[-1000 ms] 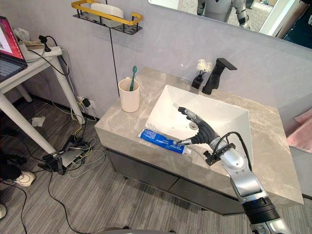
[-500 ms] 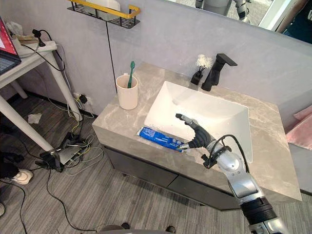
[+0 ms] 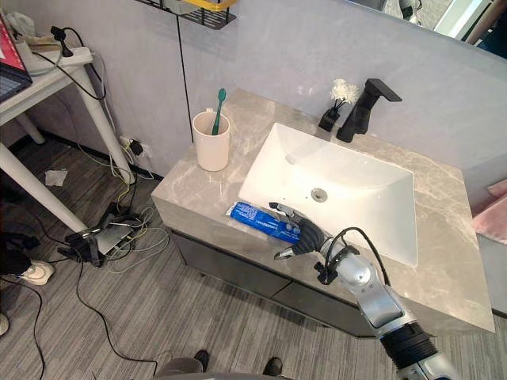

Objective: Organize washtable

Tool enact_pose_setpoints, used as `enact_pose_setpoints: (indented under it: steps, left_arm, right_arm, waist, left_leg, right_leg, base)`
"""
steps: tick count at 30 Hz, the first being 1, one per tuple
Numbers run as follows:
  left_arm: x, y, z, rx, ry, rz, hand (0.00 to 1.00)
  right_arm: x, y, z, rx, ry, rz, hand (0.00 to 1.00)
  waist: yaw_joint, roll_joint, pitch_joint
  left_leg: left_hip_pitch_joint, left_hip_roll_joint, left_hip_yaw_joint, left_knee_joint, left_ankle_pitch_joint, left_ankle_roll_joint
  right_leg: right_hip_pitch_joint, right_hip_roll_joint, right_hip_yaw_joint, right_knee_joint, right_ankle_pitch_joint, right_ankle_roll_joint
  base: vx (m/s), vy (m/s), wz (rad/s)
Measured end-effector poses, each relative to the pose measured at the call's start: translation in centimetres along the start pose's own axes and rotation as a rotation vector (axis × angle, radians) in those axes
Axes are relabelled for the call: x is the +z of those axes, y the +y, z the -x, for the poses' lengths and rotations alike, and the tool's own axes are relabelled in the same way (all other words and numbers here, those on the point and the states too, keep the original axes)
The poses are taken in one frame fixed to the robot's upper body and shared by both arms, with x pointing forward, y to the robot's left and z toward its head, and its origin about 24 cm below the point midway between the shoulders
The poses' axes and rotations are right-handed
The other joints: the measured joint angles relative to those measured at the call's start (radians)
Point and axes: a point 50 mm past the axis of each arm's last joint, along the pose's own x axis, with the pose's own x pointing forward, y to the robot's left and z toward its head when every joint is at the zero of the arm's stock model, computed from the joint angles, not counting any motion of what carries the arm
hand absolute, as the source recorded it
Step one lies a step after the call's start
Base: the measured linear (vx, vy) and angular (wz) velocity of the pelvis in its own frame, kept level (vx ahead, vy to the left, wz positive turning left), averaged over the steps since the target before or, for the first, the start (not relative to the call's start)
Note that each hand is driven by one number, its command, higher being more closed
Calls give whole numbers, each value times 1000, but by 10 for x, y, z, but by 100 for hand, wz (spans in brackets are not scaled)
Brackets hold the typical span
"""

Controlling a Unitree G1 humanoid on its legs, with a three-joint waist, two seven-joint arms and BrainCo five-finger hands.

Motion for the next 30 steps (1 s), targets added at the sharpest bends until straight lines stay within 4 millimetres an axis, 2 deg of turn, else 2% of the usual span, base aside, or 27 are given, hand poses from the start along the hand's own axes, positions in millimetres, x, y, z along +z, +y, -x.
enact_pose_setpoints:
  steps: [6,10,30]
  left_arm:
    - [-1,0,0,-1,3,-2,0]
    - [-1,-2,0,-2,2,16,0]
    - [-2,-2,0,-2,5,19,0]
  right_arm:
    - [-3,3,-2,-34,14,4,0]
    - [-6,3,-3,-55,24,-9,0]
    - [-4,1,-6,-76,15,-13,0]
  waist:
    - [4,0,8]
    - [23,0,8]
    - [24,0,12]
  left_leg:
    - [0,1,5,-2,0,0]
    - [0,2,18,-6,0,0]
    - [0,1,28,-5,0,0]
  right_leg:
    - [-3,0,6,0,1,-1]
    - [-13,0,22,1,4,0]
    - [-17,-1,31,2,8,-1]
  base:
    - [0,0,-1]
    - [0,2,-9]
    - [-2,1,-1]
